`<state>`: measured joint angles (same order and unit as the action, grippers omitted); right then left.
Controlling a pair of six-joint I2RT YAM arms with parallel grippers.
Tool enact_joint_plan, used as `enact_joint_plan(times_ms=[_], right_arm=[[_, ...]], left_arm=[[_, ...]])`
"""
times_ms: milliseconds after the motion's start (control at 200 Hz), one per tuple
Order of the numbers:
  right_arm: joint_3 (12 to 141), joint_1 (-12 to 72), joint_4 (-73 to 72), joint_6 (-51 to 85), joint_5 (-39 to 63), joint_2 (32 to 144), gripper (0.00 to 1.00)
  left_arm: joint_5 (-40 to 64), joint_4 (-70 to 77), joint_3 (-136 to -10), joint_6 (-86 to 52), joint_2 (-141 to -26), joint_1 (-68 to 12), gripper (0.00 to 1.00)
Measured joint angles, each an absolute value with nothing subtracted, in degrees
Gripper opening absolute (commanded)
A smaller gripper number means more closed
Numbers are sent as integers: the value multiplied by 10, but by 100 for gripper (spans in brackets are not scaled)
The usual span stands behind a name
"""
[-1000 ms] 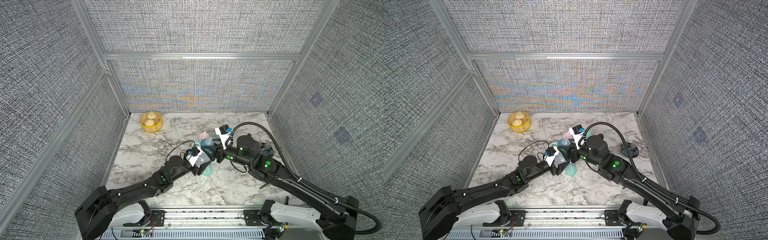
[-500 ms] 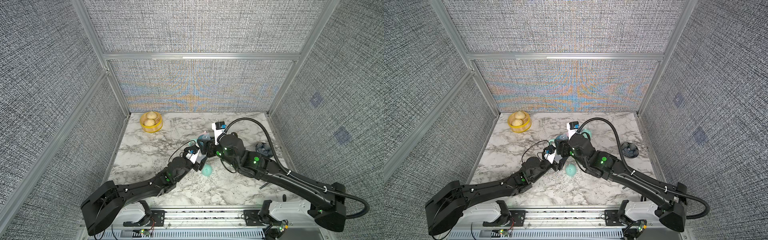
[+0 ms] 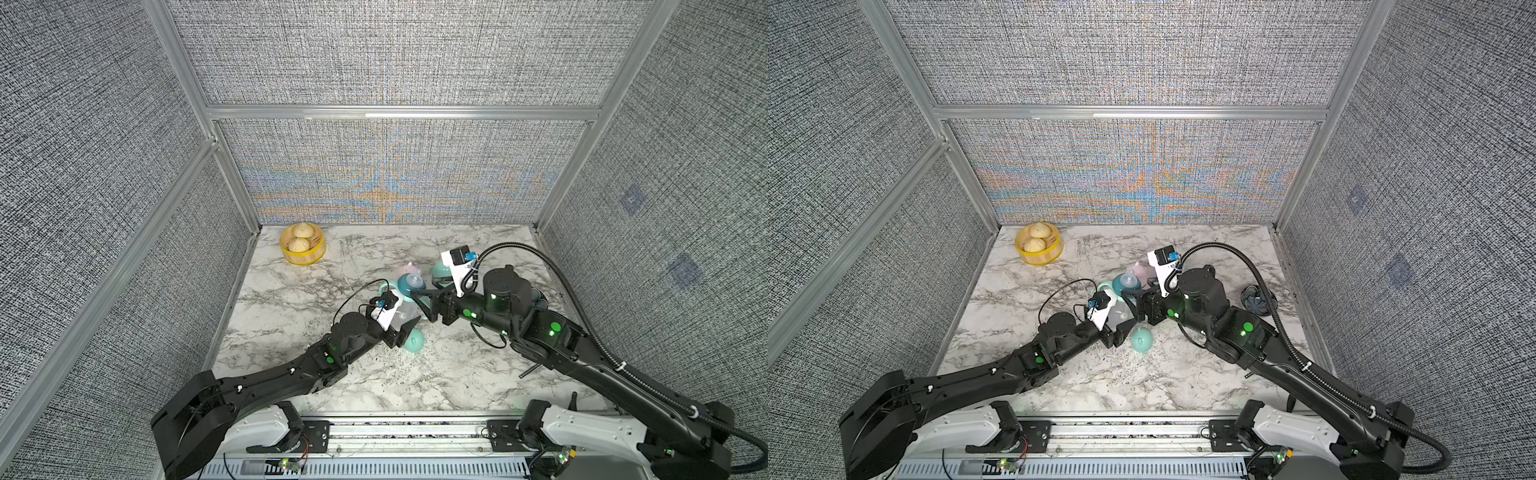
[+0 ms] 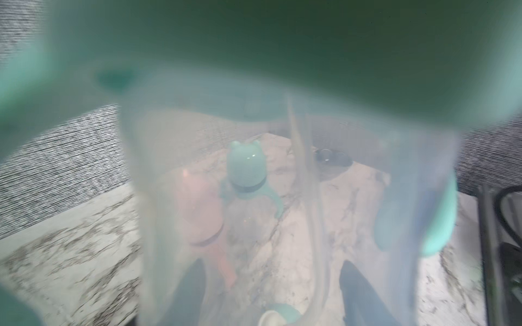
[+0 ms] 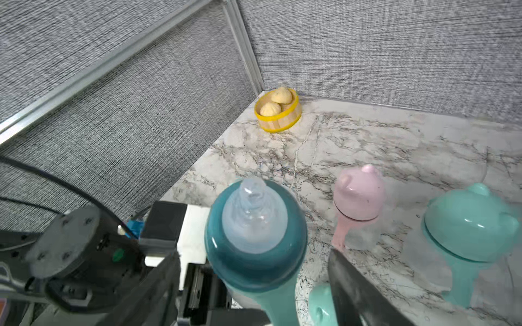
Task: Assemble the baby bottles
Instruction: Screw the nipple onto the baby bottle.
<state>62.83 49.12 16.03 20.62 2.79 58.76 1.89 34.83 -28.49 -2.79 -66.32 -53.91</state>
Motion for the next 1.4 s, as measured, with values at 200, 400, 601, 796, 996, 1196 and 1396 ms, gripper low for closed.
enact_joint_plan(times_ms=[200, 400, 601, 796, 996, 1196, 1396], right_arm=[[611, 449, 151, 180, 109, 569, 76], [592, 442, 126, 173, 156, 562, 75], [573, 441, 109, 175, 168, 556, 71], [557, 441, 88, 179, 169, 554, 59], [551, 441, 79, 188, 163, 557, 40], [550, 477, 63, 223, 60, 568, 20], [591, 534, 60, 261, -89, 615, 16]], left_arm=[[124, 295, -310, -33, -648, -532, 0], [189, 256, -331, -41, -648, -531, 0], [210, 248, -334, -44, -647, -530, 0], [212, 240, -333, -45, -646, -528, 0], [191, 235, -335, -46, -649, -528, 0], [106, 247, -341, -13, -670, -532, 0], [13, 285, -340, -2, -684, -539, 0]])
